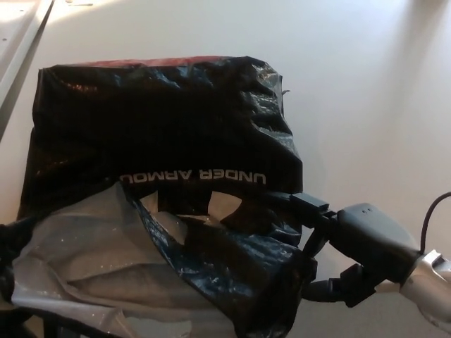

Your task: A plastic bag is kept infront of the robot in the middle of the desk and the robot uses both its hands to grab it from the top and lifts it up and then releases it.

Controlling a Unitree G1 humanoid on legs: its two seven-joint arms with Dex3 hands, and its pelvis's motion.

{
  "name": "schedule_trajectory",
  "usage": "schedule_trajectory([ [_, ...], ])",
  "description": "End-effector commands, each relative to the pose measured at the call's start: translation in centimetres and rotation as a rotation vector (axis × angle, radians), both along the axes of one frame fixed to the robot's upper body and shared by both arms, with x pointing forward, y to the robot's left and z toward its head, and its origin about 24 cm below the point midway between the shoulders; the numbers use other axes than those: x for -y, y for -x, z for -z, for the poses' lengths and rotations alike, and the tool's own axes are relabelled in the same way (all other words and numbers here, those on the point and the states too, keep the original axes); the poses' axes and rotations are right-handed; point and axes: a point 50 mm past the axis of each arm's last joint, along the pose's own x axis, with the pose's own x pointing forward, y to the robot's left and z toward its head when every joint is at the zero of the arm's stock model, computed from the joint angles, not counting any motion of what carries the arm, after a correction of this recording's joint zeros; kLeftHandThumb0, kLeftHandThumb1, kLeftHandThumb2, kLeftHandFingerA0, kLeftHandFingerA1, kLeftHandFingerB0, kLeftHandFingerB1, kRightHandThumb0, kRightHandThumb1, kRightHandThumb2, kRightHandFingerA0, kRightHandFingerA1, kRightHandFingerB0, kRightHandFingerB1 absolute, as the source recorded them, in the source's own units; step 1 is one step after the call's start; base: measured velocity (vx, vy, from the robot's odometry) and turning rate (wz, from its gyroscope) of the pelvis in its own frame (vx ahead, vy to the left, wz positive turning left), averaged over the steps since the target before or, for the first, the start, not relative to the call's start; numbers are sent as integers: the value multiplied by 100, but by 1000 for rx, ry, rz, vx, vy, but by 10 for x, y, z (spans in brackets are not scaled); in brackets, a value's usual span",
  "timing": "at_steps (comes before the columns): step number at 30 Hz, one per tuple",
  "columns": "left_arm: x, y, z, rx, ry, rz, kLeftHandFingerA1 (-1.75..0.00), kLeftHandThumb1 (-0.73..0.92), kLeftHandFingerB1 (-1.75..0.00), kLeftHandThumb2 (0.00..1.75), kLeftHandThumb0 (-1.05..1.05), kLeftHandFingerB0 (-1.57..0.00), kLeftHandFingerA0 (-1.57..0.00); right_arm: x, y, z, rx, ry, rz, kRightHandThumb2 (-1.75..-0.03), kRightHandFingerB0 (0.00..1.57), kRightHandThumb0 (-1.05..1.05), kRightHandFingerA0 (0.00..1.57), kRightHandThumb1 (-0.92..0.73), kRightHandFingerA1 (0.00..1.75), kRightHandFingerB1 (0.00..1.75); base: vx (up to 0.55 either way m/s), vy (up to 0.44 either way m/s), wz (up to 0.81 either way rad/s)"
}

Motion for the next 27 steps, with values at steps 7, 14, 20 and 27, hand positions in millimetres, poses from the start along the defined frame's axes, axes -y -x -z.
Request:
schedule_trajectory([
  [7,-2,4,5,-38,-8,7,-99,32,-45,81,-24,-3,-108,18,-6,11,-62,12,50,-70,8,-59,90,-36,65,23,0,0,0],
  [14,-3,5,5,-41,-18,5,-99,33,-45,82,-23,-3,-109,26,-8,13,-62,52,62,-68,4,-55,99,-39,68,26,0,0,0],
  [20,-4,5,5,-45,0,6,-99,33,-45,81,-22,-3,-109,31,-9,16,-77,75,82,-70,4,-55,92,-35,66,27,0,0,0],
  [27,-5,3,4,-46,-21,-1,-98,33,-44,82,-23,-2,-109,30,-7,19,-67,89,68,-69,7,-57,93,-35,64,23,0,0,0],
])
